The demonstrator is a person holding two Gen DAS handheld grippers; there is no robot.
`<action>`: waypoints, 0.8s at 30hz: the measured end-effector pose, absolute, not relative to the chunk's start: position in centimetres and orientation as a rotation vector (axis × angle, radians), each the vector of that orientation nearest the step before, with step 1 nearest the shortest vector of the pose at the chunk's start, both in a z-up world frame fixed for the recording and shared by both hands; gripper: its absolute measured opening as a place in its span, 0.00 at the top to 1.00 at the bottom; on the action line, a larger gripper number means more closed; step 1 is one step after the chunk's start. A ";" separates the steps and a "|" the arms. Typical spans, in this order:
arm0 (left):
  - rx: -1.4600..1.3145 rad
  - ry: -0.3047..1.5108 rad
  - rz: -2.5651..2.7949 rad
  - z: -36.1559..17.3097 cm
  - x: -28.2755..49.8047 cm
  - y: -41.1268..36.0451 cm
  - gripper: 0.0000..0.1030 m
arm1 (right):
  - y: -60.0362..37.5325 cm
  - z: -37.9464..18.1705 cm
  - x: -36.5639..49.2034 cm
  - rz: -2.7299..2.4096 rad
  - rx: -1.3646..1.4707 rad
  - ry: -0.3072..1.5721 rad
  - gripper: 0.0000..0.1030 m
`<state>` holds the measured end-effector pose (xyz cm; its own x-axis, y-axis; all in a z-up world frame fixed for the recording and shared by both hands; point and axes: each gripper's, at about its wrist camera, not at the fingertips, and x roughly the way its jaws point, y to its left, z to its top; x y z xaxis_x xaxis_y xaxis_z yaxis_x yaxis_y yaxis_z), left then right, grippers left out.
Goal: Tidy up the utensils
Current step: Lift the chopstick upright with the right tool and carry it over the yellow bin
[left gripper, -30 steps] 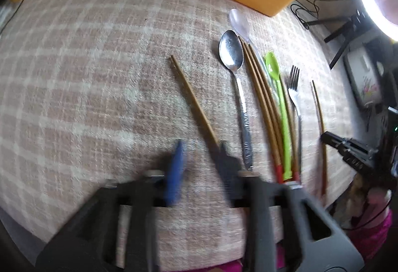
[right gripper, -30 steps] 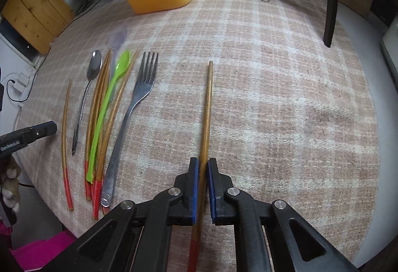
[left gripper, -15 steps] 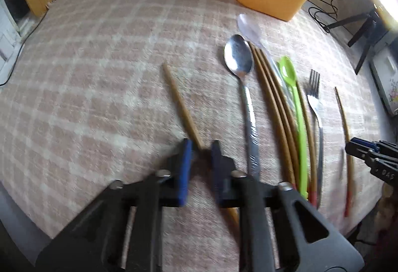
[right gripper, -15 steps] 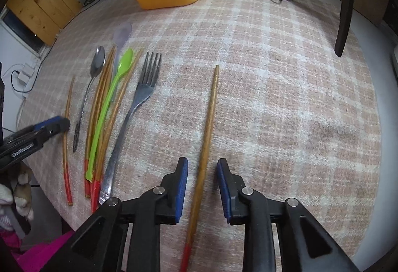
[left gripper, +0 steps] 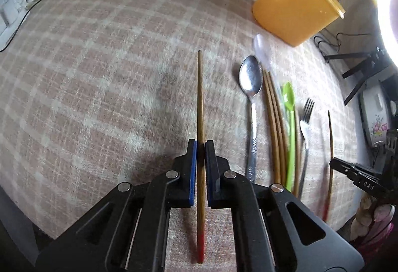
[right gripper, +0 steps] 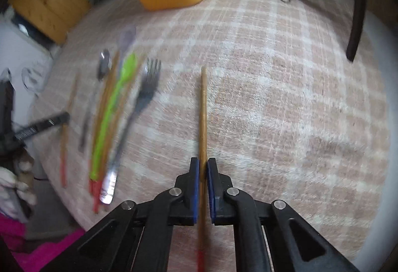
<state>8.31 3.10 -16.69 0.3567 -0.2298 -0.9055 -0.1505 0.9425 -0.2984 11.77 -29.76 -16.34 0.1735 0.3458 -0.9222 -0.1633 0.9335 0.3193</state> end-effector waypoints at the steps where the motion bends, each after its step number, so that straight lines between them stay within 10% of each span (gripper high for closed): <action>1: -0.360 1.205 -0.058 -16.3 8.4 3.0 0.96 | -30.0 -16.2 11.8 0.367 0.187 1.342 0.96; 24: -0.314 0.906 -0.249 -5.6 13.4 1.9 0.96 | -28.4 -5.7 11.0 0.265 0.259 0.953 0.96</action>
